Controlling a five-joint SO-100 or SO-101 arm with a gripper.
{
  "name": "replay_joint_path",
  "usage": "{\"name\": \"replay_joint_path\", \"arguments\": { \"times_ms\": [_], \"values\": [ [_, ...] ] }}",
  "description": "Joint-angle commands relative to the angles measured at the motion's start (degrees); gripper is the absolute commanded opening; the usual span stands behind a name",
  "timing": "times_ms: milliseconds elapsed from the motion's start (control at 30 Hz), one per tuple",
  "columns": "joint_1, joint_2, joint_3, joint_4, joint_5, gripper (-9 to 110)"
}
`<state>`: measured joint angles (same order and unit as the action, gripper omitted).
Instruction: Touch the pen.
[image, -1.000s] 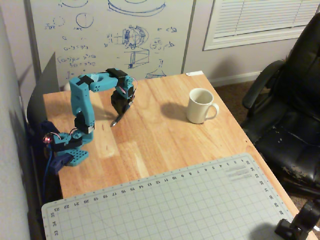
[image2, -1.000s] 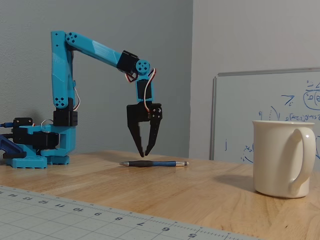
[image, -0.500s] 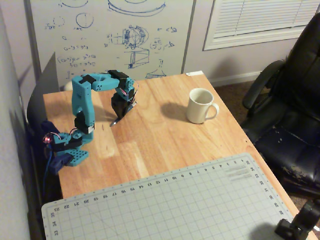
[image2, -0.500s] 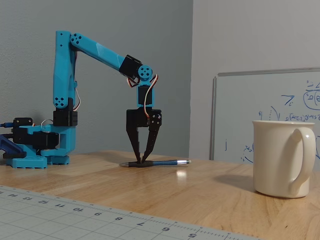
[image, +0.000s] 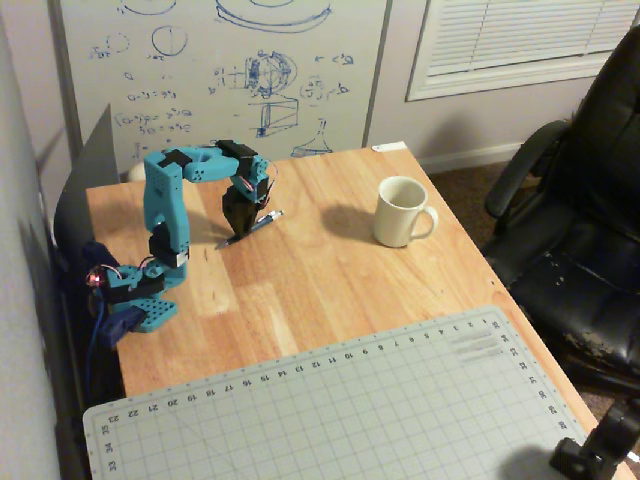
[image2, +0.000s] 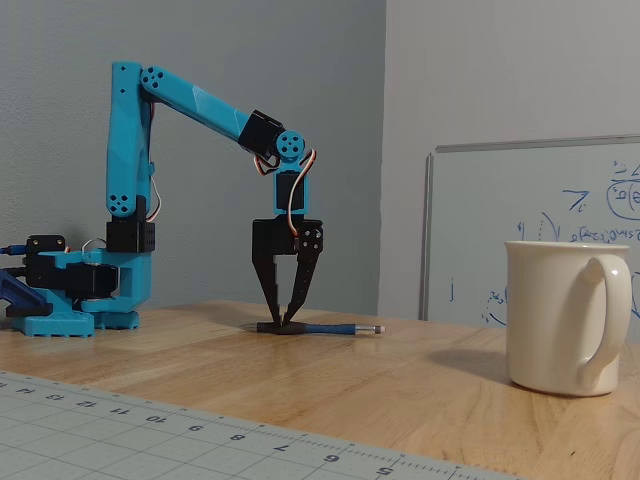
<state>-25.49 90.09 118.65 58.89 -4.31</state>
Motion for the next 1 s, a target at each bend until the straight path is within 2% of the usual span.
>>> {"name": "replay_joint_path", "arguments": {
  "times_ms": [0, 967],
  "values": [
    [-0.88, 4.57, -0.18, 0.26, -0.18, 1],
    [-4.57, 5.71, -0.18, 0.26, 0.18, 1]
  ]
}}
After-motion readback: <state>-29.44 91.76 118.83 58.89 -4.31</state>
